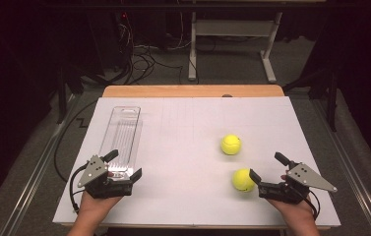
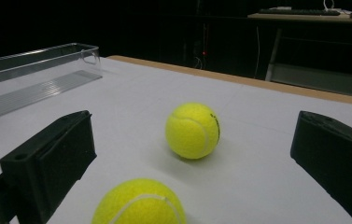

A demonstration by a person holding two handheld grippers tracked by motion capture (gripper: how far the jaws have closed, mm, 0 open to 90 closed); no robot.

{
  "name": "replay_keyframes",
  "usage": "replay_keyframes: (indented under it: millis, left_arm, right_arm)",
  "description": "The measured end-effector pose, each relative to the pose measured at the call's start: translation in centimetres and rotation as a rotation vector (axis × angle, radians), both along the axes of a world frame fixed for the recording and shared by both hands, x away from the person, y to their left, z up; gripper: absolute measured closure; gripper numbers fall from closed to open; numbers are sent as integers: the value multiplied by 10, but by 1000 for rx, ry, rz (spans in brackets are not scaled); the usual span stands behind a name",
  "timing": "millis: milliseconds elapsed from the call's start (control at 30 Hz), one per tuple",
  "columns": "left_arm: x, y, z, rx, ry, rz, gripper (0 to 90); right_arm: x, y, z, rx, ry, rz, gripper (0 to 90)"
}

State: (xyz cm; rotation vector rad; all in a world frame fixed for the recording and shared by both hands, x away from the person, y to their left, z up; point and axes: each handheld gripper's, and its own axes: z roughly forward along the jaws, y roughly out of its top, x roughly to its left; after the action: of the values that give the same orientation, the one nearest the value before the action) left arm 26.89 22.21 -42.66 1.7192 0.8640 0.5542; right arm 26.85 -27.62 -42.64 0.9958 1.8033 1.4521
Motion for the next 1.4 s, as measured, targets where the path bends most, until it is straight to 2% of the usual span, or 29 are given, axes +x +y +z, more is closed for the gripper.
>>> replay_keyframes:
  millis: [567, 933, 1400]
  left_arm:
    - [-1, 0, 0, -4, -3, -2, 4]
    - [0, 0, 0, -19, 23, -10, 4]
    - [-1, 3, 3, -36, 13, -4, 2]
  right_arm:
    - [0, 0, 4, 10, -15, -4, 2]
    - [-1, 1, 4, 10, -16, -5, 2]
    - [1, 1, 2, 4, -7, -6, 2]
